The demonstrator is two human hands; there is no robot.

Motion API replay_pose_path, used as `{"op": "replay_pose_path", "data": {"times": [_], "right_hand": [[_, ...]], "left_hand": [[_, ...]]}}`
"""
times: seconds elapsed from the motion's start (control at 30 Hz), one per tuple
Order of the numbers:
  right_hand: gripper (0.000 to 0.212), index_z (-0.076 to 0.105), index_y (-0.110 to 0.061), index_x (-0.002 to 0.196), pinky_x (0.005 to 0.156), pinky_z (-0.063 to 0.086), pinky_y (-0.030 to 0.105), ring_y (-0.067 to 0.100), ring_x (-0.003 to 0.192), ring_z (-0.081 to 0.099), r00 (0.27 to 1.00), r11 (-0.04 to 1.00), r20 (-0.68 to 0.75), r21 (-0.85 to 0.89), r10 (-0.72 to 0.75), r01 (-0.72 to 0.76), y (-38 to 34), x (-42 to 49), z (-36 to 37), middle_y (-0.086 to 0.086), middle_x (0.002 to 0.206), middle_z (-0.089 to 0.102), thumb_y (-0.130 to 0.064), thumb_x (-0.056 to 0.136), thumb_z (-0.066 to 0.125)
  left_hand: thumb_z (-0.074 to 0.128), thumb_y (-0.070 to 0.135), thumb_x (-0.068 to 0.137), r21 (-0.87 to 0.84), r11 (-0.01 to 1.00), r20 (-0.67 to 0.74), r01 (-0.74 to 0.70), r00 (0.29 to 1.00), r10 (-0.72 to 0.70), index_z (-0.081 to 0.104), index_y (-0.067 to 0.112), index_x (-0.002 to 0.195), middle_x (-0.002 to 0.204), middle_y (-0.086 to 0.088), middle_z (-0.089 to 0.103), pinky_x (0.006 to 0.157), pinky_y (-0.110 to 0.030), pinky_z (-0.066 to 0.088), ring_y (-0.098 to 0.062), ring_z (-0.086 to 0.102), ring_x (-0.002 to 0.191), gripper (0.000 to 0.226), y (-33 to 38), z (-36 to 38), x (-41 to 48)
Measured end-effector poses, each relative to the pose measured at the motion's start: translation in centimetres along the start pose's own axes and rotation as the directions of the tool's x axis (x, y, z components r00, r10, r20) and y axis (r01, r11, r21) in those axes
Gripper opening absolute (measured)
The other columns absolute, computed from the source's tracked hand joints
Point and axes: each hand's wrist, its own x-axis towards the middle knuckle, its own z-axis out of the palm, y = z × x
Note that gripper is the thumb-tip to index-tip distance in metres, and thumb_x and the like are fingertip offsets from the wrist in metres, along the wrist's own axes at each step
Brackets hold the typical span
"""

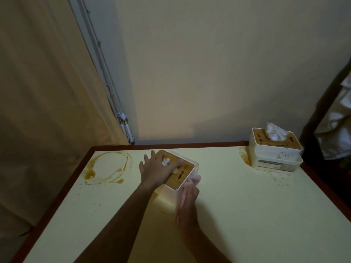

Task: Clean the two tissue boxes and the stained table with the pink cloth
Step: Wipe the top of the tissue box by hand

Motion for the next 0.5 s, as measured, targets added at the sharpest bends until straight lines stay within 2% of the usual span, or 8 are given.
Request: {"op": "replay_pose_path", "data": {"times": [0.03,0.1,0.13,0.2,0.23,0.37,0.43,0.5], "right_hand": [[0.054,0.040,-0.030,0.138,0.105,0.046,0.043,0.022,0.119,0.052,0.999,0.999,-0.040,-0.032,-0.030,0.029,0.2,-0.2,0.1,0.005,0.137,0.050,-0.058,0.093,0.050],[0.052,0.040,-0.038,0.139,0.107,0.047,0.041,0.022,0.123,0.055,0.991,0.983,-0.022,-0.129,-0.134,0.131,0.2,-0.7,0.0,0.000,0.138,0.052,-0.057,0.091,0.046],[0.050,0.039,-0.038,0.141,0.105,0.048,0.033,0.021,0.124,0.055,0.980,0.963,-0.009,-0.187,-0.198,0.193,0.1,-0.7,-0.1,0.000,0.140,0.052,-0.054,0.095,0.047],[0.042,0.039,-0.025,0.143,0.085,0.047,0.009,0.017,0.118,0.049,0.961,0.927,-0.060,-0.285,-0.270,0.242,0.1,0.1,-0.4,0.008,0.147,0.044,-0.034,0.104,0.050],[0.038,0.040,-0.022,0.141,0.076,0.047,0.008,0.017,0.118,0.047,0.959,0.927,-0.083,-0.290,-0.271,0.237,-0.3,0.4,-0.4,0.010,0.148,0.040,-0.027,0.105,0.050],[0.027,0.036,-0.031,0.130,0.092,0.048,0.031,0.025,0.124,0.047,0.963,0.946,-0.095,-0.235,-0.251,0.223,-0.6,1.1,0.1,0.011,0.150,0.037,-0.028,0.105,0.047],[0.042,0.033,-0.031,0.141,0.105,0.044,0.039,0.027,0.134,0.042,0.956,0.942,-0.087,-0.216,-0.279,0.255,-0.7,1.5,0.0,0.012,0.158,0.030,-0.041,0.103,0.046],[0.066,0.017,-0.042,0.151,0.123,0.022,0.052,0.027,0.152,0.020,0.956,0.926,-0.002,-0.250,-0.295,0.285,-1.0,2.5,-0.3,0.000,0.168,0.014,-0.061,0.091,0.037]], "left_hand": [[0.030,0.095,0.062,-0.001,1.000,-0.012,-0.008,1.000,0.008,0.021,0.031,0.154,0.165,-0.004,0.006,0.119,-0.057,0.000,-0.033,0.000,0.150,0.112,-0.1,0.2,0.0],[0.030,0.096,0.060,0.016,1.000,-0.033,-0.021,0.999,0.022,0.020,0.030,0.154,0.164,-0.003,0.008,0.119,-0.056,-0.002,-0.033,-0.001,0.151,0.116,-0.2,0.5,-0.1],[0.032,0.096,0.062,0.022,0.999,-0.044,-0.024,0.999,0.025,0.021,0.030,0.154,0.164,-0.003,0.008,0.119,-0.056,-0.003,-0.032,-0.001,0.151,0.114,-0.2,0.6,-0.2],[0.038,0.092,0.067,0.026,0.999,-0.067,-0.027,0.997,0.029,0.021,0.033,0.153,0.164,-0.003,0.010,0.119,-0.057,-0.004,-0.033,-0.001,0.151,0.106,-0.1,0.6,-0.3],[0.039,0.091,0.068,0.031,0.999,-0.076,-0.033,0.996,0.036,0.021,0.036,0.153,0.164,-0.002,0.011,0.119,-0.057,-0.005,-0.033,-0.001,0.150,0.103,-0.1,0.7,-0.3],[0.036,0.090,0.069,0.080,0.995,-0.076,-0.056,0.995,0.062,0.030,0.045,0.147,0.164,-0.003,0.010,0.118,-0.058,-0.007,-0.034,-0.003,0.150,0.090,0.0,0.8,-0.7],[0.037,0.088,0.074,0.086,0.994,-0.082,-0.068,0.994,0.075,0.034,0.047,0.145,0.163,-0.003,0.011,0.117,-0.057,-0.007,-0.034,-0.003,0.150,0.082,-0.1,0.8,-0.7],[0.039,0.084,0.078,0.072,0.995,-0.077,-0.070,0.994,0.076,0.036,0.048,0.143,0.163,-0.004,0.011,0.117,-0.056,-0.008,-0.033,-0.003,0.150,0.075,-0.2,0.7,-0.6]]}}
